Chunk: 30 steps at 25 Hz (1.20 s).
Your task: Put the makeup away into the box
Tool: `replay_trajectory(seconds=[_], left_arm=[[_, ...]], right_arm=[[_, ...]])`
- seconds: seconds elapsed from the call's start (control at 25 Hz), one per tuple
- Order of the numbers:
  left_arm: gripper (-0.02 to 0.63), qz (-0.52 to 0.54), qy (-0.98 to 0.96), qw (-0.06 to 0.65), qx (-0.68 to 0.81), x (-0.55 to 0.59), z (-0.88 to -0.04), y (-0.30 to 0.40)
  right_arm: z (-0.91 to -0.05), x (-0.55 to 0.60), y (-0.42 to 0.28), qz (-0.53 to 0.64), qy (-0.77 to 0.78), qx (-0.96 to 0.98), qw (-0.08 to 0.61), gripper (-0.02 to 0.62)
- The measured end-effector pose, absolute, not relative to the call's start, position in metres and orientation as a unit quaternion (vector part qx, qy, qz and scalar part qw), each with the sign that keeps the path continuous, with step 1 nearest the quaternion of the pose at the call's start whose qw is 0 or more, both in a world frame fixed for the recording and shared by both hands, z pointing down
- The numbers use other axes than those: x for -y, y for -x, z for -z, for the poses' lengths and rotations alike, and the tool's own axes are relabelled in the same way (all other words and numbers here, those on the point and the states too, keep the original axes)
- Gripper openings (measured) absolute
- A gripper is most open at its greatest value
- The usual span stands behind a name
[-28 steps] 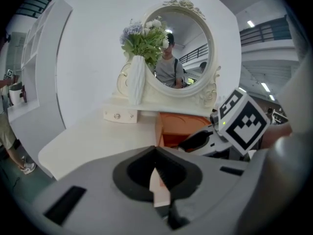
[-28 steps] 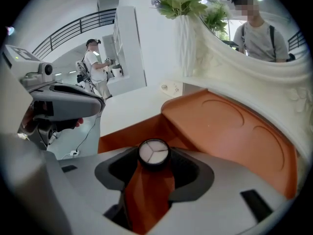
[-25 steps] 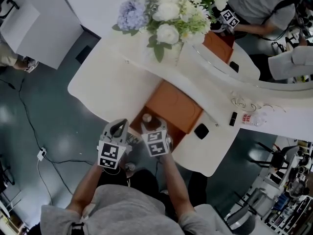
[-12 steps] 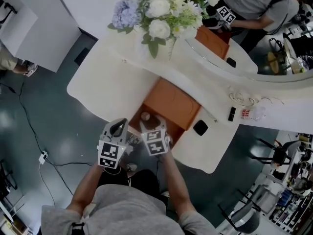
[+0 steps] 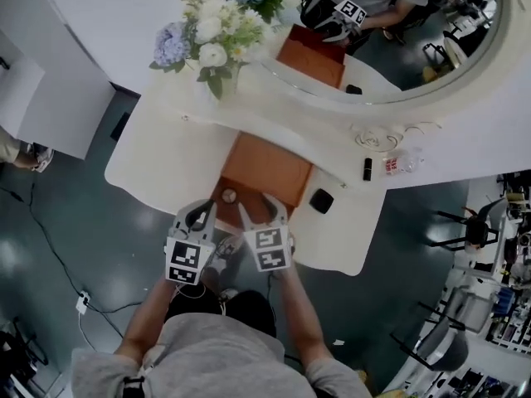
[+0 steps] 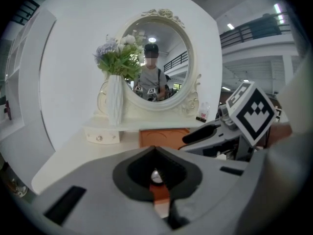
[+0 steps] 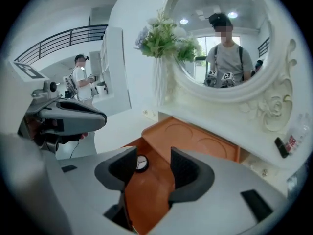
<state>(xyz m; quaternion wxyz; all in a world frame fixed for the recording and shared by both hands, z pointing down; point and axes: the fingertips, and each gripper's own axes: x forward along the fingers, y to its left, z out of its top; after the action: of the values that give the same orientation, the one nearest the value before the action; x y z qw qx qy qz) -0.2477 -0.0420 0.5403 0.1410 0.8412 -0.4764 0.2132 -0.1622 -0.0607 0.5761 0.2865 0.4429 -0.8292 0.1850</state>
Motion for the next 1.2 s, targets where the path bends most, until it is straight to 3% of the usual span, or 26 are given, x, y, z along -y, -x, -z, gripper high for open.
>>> replay_trajectory(seconds=[0.48, 1.0, 1.2], left_arm=[[0.0, -0.167, -0.915, 0.059, 0.363, 0.044, -0.463, 0.155], [0.0, -0.141, -0.957, 0.01, 0.252, 0.024, -0.419, 0.065], [0.002, -0.139, -0.964, 0.002, 0.225, 0.021, -0.415, 0.044]], right_arm=[[-0.471, 0.026, 0.037, -0.132, -0.636, 0.743, 0.161, 0.184], [-0.422, -0.04, -0.058, -0.088, -0.755, 0.642, 0.1, 0.029], [-0.417, -0.051, -0.078, -0.087, -0.778, 0.616, 0.088, 0.014]])
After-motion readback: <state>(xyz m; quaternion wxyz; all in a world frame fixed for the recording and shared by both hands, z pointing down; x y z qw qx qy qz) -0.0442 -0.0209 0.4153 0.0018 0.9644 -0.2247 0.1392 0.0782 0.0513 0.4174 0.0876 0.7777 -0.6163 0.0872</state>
